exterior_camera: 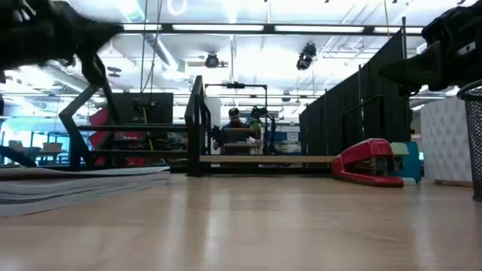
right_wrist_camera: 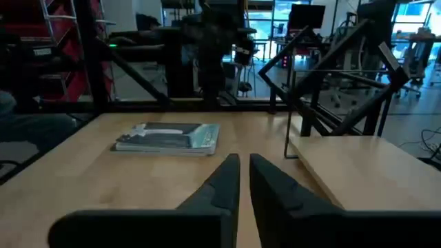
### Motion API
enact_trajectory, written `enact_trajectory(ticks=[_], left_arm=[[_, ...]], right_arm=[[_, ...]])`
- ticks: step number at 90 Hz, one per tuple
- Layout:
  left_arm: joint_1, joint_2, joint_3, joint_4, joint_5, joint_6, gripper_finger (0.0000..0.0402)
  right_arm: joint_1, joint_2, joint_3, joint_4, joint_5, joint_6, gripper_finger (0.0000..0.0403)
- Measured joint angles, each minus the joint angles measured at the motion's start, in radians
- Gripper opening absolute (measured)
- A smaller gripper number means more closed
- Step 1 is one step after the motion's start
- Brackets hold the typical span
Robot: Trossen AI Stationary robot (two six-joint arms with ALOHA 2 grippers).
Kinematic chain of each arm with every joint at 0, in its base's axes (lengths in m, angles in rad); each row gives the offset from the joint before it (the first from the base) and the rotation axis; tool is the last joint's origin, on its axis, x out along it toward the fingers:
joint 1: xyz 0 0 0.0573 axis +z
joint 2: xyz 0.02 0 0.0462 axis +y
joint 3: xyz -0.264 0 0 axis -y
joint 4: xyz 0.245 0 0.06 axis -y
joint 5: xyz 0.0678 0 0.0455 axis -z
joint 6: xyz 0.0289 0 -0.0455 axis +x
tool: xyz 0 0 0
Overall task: Stock shelves
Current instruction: Put the blue book on the book shelf
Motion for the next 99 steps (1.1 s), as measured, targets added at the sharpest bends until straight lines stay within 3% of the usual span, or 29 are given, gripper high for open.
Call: enact_trajectory(ticks=[11, 22, 39, 52, 59, 66, 76, 88, 99], left_arm=[[-0.002, 0.003, 0.000, 0.080, -0.002, -0.018, 0.0000], [-0.002, 0.003, 0.000, 0.043, -0.053, -0.051, 0.0000], [-0.002, 0.047, 0.025, -0.248, -0.132, -0.202, 0.0010], [-0.002, 0.208, 0.202, -0.506, -0.127, -0.241, 0.0033], [-0.002, 0.334, 0.335, -0.710, -0.084, -0.249, 0.0046], [-0.002, 0.482, 0.461, -0.974, -0.045, -0.360, 0.0061], [-0.003, 0.668, 0.545, -1.262, 0.135, -0.451, 0.0083], [-0.035, 0.812, 0.549, -1.264, 0.336, -0.530, 0.0127], [-0.078, 0.893, 0.545, -1.241, 0.381, -0.602, 0.0181]], right_arm=[[0.000, 0.000, 0.000, 0.000, 0.000, 0.000, 0.0007], [0.000, 0.000, 0.000, 0.000, 0.000, 0.000, 0.0007], [0.000, 0.000, 0.000, 0.003, 0.000, 0.000, 0.0007], [0.000, 0.000, 0.000, 0.003, 0.000, 0.000, 0.0007], [0.000, 0.000, 0.000, 0.003, 0.000, 0.000, 0.0007], [0.000, 0.000, 0.000, 0.003, 0.000, 0.000, 0.0007], [0.000, 0.000, 0.000, 0.003, 0.000, 0.000, 0.0007], [0.000, 0.000, 0.000, 0.004, 0.000, 0.000, 0.0007], [0.000, 0.000, 0.000, 0.004, 0.000, 0.000, 0.0007]])
